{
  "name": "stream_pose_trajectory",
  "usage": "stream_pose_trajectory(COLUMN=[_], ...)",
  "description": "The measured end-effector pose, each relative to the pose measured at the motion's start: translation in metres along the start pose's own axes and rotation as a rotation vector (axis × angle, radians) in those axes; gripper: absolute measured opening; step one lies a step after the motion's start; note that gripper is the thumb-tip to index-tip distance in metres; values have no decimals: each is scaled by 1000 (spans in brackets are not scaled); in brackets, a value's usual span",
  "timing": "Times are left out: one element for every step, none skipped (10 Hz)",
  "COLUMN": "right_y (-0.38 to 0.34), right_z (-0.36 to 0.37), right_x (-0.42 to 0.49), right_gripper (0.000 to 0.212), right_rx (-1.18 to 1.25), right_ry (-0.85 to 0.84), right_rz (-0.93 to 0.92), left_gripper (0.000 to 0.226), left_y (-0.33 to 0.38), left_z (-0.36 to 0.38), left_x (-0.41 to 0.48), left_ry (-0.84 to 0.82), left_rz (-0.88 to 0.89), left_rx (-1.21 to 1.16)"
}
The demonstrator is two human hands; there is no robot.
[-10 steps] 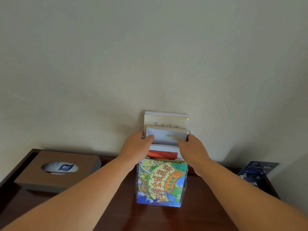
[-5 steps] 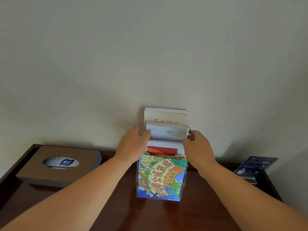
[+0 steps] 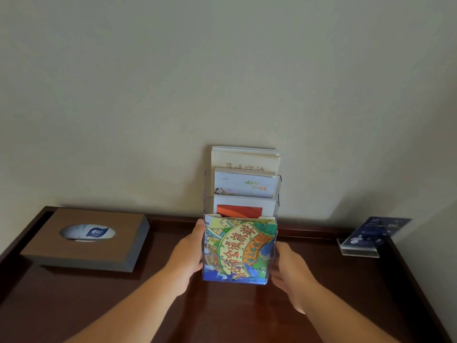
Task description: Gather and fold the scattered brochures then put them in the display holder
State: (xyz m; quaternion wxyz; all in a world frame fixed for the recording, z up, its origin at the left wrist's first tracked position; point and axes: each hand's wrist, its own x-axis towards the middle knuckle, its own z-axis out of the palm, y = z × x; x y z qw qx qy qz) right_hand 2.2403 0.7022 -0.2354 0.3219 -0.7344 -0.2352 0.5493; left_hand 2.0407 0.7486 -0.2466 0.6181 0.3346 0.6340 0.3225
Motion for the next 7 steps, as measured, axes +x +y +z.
stream_pose_trajectory(right_y=[-1, -2, -1, -5, -17, -23, -24], right_z=[-2, -1, 0, -1, -6, -15, -24], right_x=[2, 2, 1, -3, -16, -35, -57], right_gripper=[34, 34, 32, 30, 27, 26, 27], right_rx=[2, 6, -29, -67, -93, -119, -145], right_ry=[13, 12, 10, 76, 132, 158, 182], right_rz=[0, 18, 10, -28, -79, -145, -238], left_gripper=[46, 44, 41, 40, 42, 41, 40], left_y=[-4, -7, -7, -4, 3, 9, 17], left_z=[1, 1, -2, -6, -9, -10, -10], left_x=[4, 7, 8, 7, 1, -13, -37], left_ry=[15, 16, -4, 12, 12, 32, 62], left_rz=[41, 56, 64, 87, 108, 129, 193], left_rx=[25, 46, 59, 134, 206, 237, 303])
